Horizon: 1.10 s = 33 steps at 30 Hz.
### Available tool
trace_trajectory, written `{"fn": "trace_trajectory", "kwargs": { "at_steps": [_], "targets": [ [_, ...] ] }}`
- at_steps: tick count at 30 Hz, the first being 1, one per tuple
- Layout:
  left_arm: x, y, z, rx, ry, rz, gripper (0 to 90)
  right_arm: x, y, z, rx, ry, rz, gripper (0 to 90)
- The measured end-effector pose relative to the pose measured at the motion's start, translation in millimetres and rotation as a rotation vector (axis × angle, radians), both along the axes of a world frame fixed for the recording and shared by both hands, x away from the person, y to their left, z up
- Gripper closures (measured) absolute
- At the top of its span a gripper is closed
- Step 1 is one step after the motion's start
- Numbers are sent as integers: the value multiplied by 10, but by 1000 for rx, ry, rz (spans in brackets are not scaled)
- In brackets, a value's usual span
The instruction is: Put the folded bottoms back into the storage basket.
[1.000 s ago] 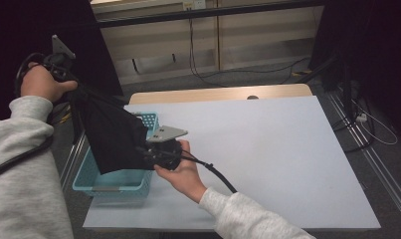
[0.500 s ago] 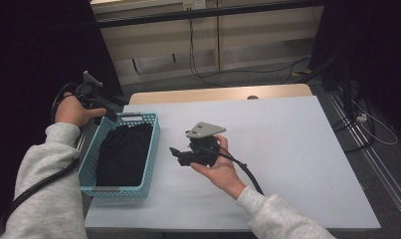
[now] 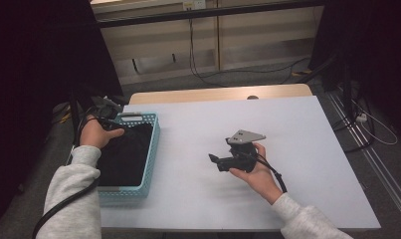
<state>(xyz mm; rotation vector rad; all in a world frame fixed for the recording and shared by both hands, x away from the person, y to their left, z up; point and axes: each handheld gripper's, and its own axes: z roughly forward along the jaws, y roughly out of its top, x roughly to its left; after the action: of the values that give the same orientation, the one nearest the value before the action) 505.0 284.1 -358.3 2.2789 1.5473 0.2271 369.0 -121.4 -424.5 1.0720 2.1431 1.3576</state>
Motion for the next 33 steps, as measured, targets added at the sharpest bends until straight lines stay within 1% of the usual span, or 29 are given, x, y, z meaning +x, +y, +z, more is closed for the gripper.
{"fn": "trace_trajectory", "kwargs": {
  "at_steps": [1,2,3,4,5,6,7,8,9,10,11,12,14,16,17,18,19,20,22,24,25,26,27,28,29,30,31,32,33],
  "targets": [
    [-11,-9,-33,-5,-11,3,264,4,-36,-29,-11,2,-8,165],
    [-22,-16,-53,-7,-14,3,292,15,-63,-49,-24,16,-7,149],
    [-29,-19,-73,-7,-22,1,314,19,-84,-64,-41,19,-11,146],
    [-44,-26,-96,-27,-26,11,328,14,-110,-77,-52,10,-18,158],
    [-56,-30,-120,-42,-21,9,409,8,-139,-88,-53,7,-20,161],
    [-63,-34,-151,-37,-37,5,499,5,-165,-95,-47,14,-18,158],
    [-76,-35,-179,-37,-38,9,541,1,-190,-101,-47,14,-24,158],
    [-92,-39,-207,-36,-20,12,626,-6,-215,-107,-53,12,-31,158],
    [-111,-49,-240,-38,-28,16,711,-11,-241,-111,-51,15,-32,156],
    [-128,-53,-269,-30,-32,12,740,-19,-266,-111,-46,18,-36,155],
    [-145,-56,-303,-29,-24,17,793,-28,-293,-110,-49,14,-44,156],
    [-160,-61,-348,-37,-30,22,832,-36,-317,-110,-48,12,-45,155],
    [-181,-73,-437,-22,-21,17,859,-48,-358,-110,-46,22,-47,151],
    [-195,-89,-535,-11,-15,-5,858,-58,-391,-119,-46,19,-50,152],
    [-199,-91,-583,-19,1,-9,858,-59,-405,-124,-46,20,-50,152],
    [-204,-88,-628,-32,1,-10,858,-65,-413,-128,-50,23,-56,151],
    [-209,-83,-642,-53,-4,-5,871,-69,-423,-131,-50,23,-53,152],
    [-212,-79,-638,-60,-1,-17,885,-72,-433,-134,-50,23,-53,152],
    [-239,-106,-646,-70,20,-31,900,-77,-453,-137,-55,22,-57,152],
    [-281,-146,-647,-80,33,-52,900,-79,-471,-139,-54,25,-62,152],
    [-304,-170,-645,-81,43,-72,900,-82,-478,-137,-52,23,-62,152],
    [-334,-204,-644,-82,43,-85,900,-87,-485,-131,-46,22,-62,152],
    [-356,-224,-632,-90,67,-106,900,-90,-490,-125,-45,19,-61,152],
    [-378,-240,-631,-91,81,-124,900,-94,-495,-120,-47,15,-63,152],
    [-388,-246,-628,-88,77,-132,900,-96,-499,-117,-43,14,-63,153],
    [-386,-237,-617,-81,67,-130,900,-98,-502,-114,-42,14,-63,152],
    [-379,-219,-604,-74,70,-119,893,-100,-505,-111,-46,9,-67,152],
    [-363,-198,-592,-77,72,-110,877,-103,-508,-108,-45,10,-68,152],
    [-338,-167,-571,-81,57,-97,852,-105,-510,-106,-40,10,-65,152]
  ]
}}
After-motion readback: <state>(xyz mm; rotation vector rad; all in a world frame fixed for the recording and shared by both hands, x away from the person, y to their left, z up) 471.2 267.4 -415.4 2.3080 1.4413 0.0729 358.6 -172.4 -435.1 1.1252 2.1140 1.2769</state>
